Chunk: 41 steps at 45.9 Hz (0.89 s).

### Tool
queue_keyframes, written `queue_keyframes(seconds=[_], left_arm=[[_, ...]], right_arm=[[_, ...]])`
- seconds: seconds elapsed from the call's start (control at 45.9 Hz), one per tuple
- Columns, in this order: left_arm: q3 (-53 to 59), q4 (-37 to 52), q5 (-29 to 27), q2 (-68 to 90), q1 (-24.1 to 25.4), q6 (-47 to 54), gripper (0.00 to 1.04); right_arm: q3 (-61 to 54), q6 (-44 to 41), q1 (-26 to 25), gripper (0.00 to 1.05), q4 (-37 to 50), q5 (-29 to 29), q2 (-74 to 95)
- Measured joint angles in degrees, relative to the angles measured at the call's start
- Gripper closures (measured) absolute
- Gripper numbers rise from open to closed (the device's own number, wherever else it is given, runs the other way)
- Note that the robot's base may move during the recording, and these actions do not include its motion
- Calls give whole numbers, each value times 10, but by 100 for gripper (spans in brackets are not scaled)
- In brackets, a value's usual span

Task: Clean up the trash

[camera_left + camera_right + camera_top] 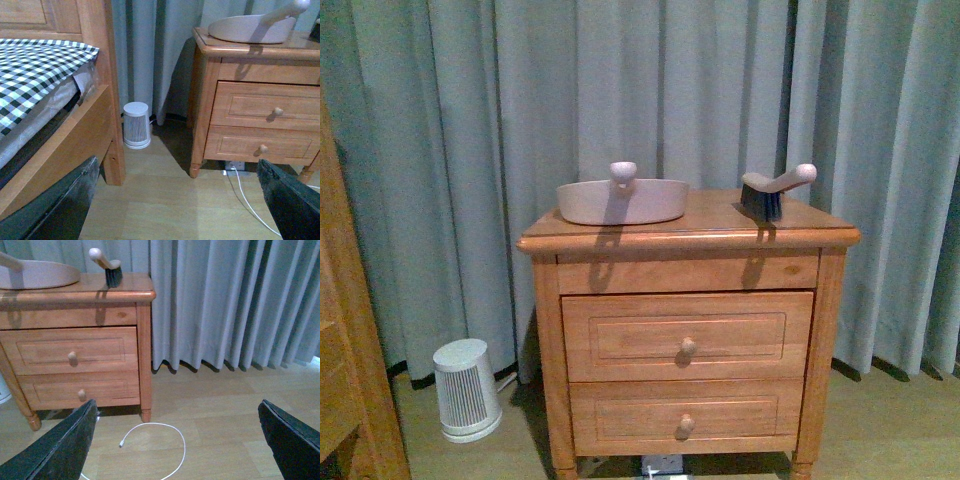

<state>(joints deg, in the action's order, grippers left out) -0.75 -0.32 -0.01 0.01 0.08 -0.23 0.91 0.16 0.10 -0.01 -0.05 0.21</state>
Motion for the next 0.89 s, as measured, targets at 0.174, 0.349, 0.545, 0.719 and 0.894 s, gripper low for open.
queue_keyframes(seconds=[0.174, 0.349, 0.545, 0.719, 0.894], left_arm=[[0, 0, 0, 0, 0, 0, 8], [0, 0, 0, 0, 0, 0, 8], [0, 0, 0, 0, 0, 0, 8], [0, 0, 0, 0, 0, 0, 8], [0, 0, 0, 0, 0, 0, 8]], right_arm=[[0, 0, 0, 7, 0, 0, 0], [0, 0, 0, 7, 0, 0, 0], [0, 0, 0, 7, 0, 0, 0], [0, 0, 0, 7, 0, 0, 0], [0, 0, 0, 7, 0, 0, 0]])
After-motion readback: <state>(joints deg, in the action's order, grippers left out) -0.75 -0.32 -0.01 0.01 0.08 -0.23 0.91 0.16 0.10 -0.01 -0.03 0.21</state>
